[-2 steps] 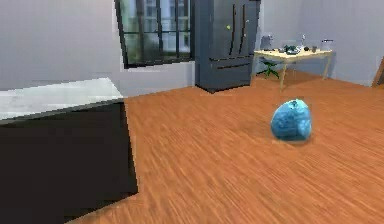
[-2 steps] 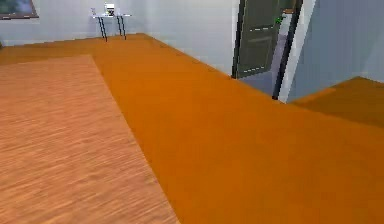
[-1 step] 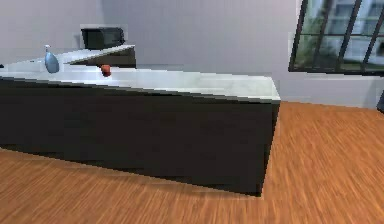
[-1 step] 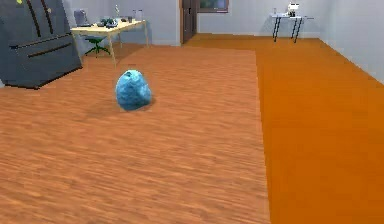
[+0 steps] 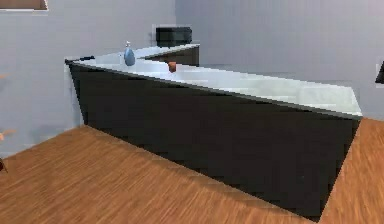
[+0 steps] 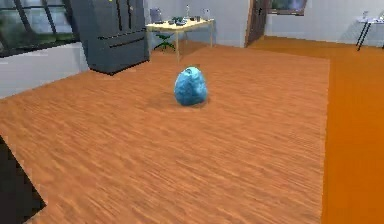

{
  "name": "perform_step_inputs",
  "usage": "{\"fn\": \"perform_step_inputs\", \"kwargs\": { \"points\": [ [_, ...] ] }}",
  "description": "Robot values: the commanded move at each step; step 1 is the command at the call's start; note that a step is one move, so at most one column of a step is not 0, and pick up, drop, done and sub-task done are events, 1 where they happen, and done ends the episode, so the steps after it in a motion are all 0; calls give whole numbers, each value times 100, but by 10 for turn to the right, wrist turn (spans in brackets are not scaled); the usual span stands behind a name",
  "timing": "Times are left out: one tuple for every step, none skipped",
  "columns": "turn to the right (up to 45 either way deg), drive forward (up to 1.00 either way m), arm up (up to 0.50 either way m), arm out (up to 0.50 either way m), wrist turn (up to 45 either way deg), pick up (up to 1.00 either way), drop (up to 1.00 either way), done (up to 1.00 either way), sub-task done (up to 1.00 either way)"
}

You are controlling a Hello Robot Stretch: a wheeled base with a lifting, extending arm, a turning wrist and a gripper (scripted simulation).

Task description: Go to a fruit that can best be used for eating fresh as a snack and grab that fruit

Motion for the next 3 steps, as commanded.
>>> {"fn": "perform_step_inputs", "kwargs": {
  "points": [
    [0, 100, 0, 0, 0, 0, 0, 0, 0],
    [-270, 0, 0, 0, 0, 0, 0, 0, 0],
    [0, 5, 0, 0, 0, 0, 0, 0, 0]
  ]
}}
